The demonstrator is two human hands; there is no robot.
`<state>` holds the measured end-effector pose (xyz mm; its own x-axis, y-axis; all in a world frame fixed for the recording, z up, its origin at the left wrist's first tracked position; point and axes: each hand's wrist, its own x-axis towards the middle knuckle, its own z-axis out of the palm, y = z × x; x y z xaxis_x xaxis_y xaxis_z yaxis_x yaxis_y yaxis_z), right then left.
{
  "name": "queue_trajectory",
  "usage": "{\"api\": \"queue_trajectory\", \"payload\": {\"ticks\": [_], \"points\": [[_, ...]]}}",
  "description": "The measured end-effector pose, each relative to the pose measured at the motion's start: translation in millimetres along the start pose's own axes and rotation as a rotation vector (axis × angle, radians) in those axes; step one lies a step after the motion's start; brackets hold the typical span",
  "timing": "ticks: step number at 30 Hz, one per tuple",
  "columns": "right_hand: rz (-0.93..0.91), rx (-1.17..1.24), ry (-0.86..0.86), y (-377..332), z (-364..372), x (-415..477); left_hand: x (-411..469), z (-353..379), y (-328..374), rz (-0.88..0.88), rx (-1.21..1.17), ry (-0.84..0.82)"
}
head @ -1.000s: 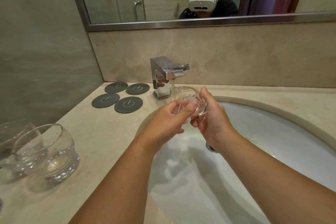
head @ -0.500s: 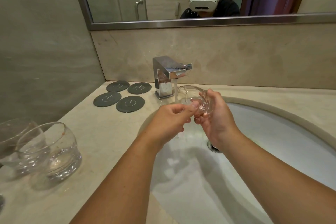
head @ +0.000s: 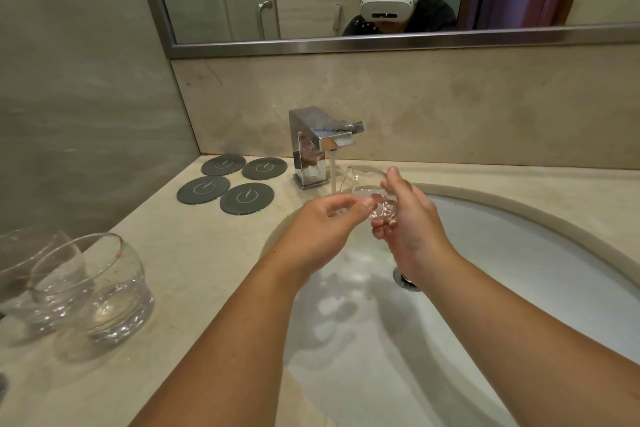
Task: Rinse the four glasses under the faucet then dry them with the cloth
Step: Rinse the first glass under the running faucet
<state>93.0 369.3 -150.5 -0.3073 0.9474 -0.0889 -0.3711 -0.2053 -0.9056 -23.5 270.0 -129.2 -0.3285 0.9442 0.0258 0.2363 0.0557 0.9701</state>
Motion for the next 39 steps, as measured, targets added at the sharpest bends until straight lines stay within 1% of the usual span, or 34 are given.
{"api": "queue_trajectory", "payload": {"ticks": [4, 8, 14, 16, 20, 22, 24, 26, 28, 31, 35, 39], "points": [[-0.117, -0.084, 0.003, 1.8, -0.1, -0.4, 5.2, -1.2, -2.8, 0.065, 0.007, 0.092], [-0.158, -0.109, -0.025, 3.6, 1.2, -2.3, 9.1, -3.4, -1.6, 0.048, -0.153, 0.169], [-0.174, -0.142, -0.026, 4.0, 1.2, -2.4, 10.3, -2.2, -1.5, -0.004, -0.341, 0.181], [-0.134, -0.111, -0.035, 3.1, 2.7, -2.3, 11.1, -2.7, -0.7, -0.002, -0.397, 0.187], [0.062, -0.033, -0.081, -1.4, 6.0, -5.8, 12.8, -4.9, 0.8, 0.014, -0.485, 0.170], [0.093, -0.053, -0.116, 0.4, 5.8, -8.1, 12.5, -4.4, 1.8, 0.000, -0.491, 0.176], [0.025, -0.087, -0.121, 4.4, 5.2, -8.2, 13.3, -3.7, 2.6, -0.048, -0.483, 0.201], [-0.082, -0.130, -0.092, 5.8, 4.2, -7.4, 13.7, -2.8, 4.7, -0.101, -0.462, 0.243], [-0.193, -0.235, -0.060, 6.4, 3.5, -6.8, 14.0, -2.3, 4.5, -0.143, -0.477, 0.269], [-0.332, -0.402, -0.043, 9.3, 3.2, -9.2, 11.5, -0.7, 5.0, -0.166, -0.484, 0.256], [-0.434, -0.538, 0.012, 5.3, 4.8, -17.2, 10.6, -2.0, 7.0, -0.190, -0.480, 0.287], [-0.493, -0.550, 0.015, 2.1, 5.7, -20.8, 8.6, -2.4, 7.7, -0.250, -0.531, 0.245]]}}
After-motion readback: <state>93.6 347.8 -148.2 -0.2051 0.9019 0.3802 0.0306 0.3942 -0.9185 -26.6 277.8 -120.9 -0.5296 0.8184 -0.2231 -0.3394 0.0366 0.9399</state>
